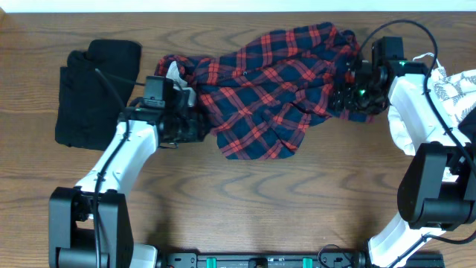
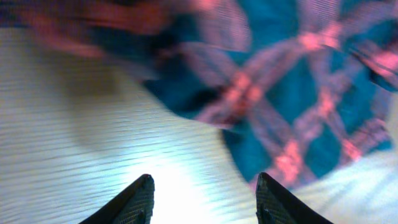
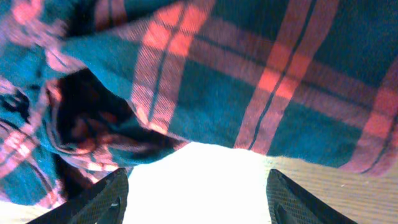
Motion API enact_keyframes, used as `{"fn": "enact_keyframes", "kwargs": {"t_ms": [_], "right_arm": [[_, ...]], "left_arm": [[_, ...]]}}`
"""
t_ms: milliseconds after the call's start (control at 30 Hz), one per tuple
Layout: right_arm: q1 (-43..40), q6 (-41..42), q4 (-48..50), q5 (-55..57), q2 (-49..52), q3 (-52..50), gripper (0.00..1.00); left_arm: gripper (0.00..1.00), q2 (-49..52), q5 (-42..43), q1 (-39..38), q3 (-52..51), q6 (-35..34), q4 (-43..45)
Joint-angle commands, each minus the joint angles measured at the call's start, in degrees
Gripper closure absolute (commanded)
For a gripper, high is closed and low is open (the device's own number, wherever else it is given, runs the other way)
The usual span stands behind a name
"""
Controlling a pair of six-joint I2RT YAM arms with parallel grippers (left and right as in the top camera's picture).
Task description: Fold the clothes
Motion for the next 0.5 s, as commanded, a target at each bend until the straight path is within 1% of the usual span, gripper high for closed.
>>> {"fn": "enact_keyframes", "kwargs": {"t_ms": [0, 33, 67, 167, 233, 333, 400, 467], "right_arm": [[0.33, -0.59, 0.15, -0.07, 0.61, -1.55, 0.3], [0.33, -0.57, -0.02, -0.15, 0.61, -1.7, 0.3], [0.42, -0.57, -0.15, -0.35, 0.61, -1.73, 0.3], [0.59, -0.59, -0.46, -0.46, 0.61, -1.75, 0.3], [0.57, -0.59, -0.48, -0.46, 0.61, -1.73, 0.29], [0.57, -0.61, -0.55, -0.44, 0.61, -1.73, 0.29], [0.55, -0.61, -0.59, -0.44, 0.61, -1.73, 0.29], [0.57, -0.61, -0.52, -0.44, 0.61, -1.73, 0.29]], "left_arm": [[0.41, 0.26, 4.55, -3.5, 0.46, -0.2, 1.18], [0.3, 0.26, 4.52, -4.7, 0.46, 0.13, 1.86], [0.24, 0.28, 4.33, -5.9, 0.44, 0.15, 2.73], [0.17, 0.28, 3.82, -8.44, 0.26, 0.04, 4.9], [0.17, 0.28, 2.38, -8.96, 0.22, -0.87, 4.66], [0.17, 0.28, 1.53, -8.87, -0.59, -4.55, 3.98], [0.17, 0.28, 1.55, -8.85, -1.18, -6.51, 2.82], [0.17, 0.28, 1.6, -8.85, -1.44, -7.08, 0.61]]}}
